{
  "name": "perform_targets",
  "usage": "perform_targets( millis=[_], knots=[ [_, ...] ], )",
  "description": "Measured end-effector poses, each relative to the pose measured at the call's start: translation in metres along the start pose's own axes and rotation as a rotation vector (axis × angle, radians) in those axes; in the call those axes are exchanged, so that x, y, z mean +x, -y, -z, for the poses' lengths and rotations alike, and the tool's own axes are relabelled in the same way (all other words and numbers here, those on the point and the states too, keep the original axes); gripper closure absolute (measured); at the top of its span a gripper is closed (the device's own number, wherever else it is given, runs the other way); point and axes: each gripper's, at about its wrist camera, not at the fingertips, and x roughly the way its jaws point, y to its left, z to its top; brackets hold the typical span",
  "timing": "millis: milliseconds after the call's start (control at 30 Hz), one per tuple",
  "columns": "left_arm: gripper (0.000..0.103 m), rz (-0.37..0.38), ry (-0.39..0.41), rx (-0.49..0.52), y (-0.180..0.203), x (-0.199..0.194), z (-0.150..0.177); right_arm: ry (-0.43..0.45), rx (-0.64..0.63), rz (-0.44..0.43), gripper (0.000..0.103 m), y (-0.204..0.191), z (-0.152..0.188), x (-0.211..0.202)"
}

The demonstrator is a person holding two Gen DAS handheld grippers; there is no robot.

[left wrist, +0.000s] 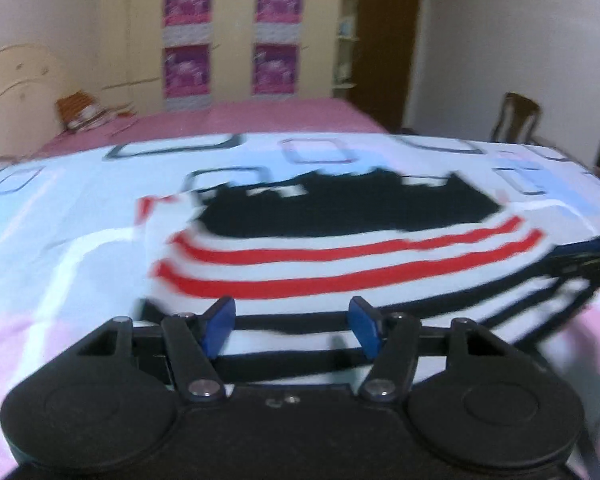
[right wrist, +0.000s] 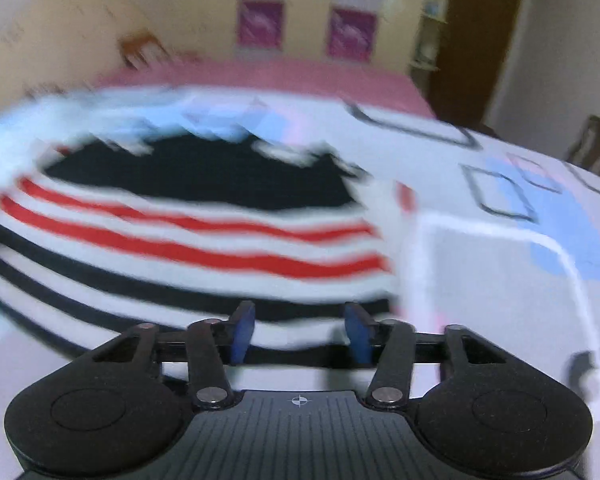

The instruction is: Fold small clothes

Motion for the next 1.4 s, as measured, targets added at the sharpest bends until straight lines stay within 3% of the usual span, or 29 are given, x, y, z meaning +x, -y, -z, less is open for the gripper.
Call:
perform_targets(
  millis=[133, 233, 367, 467, 567, 733, 833, 1100, 1133, 1200, 1400],
  knots=[
    [0.041, 0.056, -0.044, 0.048, 0.041, 0.011, 0.008, -0.042, -0.047, -0.073, 0.071, -0.047, 0.004, 0.011],
    [0.043, 0.039, -0.118, 0.065, 0.05, 0.021, 0.022, -0.116, -0.045, -0.013, 0.071, -0.061, 0.023, 0.026],
    [0.04, 0.045, -0.093, 0.069, 0.044, 0.006, 0.035, -0.092, -0.063, 0.0, 0.071, -0.063, 0.037, 0.014],
    [0.04, 0.026, -0.068, 0.054, 0.031, 0.004, 0.031, -0.046, -0.04, -0.018, 0.071, -0.049, 0.033, 0.012],
    [0.042, -0.017, -0.055, 0.042, 0.01, -0.002, 0.027, 0.035, 0.024, 0.084, 0.071, -0.013, 0.025, -0.007],
    [0.043, -0.049, -0.072, -0.025, -0.024, 0.0, 0.03, -0.042, 0.134, 0.17, 0.071, 0.052, 0.023, -0.004],
    [0.043, -0.041, -0.074, -0.032, -0.025, 0.0, 0.03, -0.076, 0.183, 0.14, 0.071, 0.069, 0.025, 0.0],
    [0.043, -0.033, -0.08, -0.039, -0.03, 0.002, 0.034, -0.151, 0.202, 0.053, 0.071, 0.079, 0.038, 0.002],
    [0.043, -0.035, -0.08, -0.039, -0.03, 0.002, 0.035, -0.145, 0.194, 0.05, 0.073, 0.078, 0.041, 0.0],
    [0.043, -0.041, -0.079, -0.037, -0.031, 0.001, 0.035, -0.13, 0.157, 0.07, 0.092, 0.073, 0.049, -0.007],
    [0.043, -0.049, -0.088, -0.042, -0.032, 0.001, 0.034, -0.12, 0.116, 0.11, 0.093, 0.064, 0.06, -0.014]
  ],
)
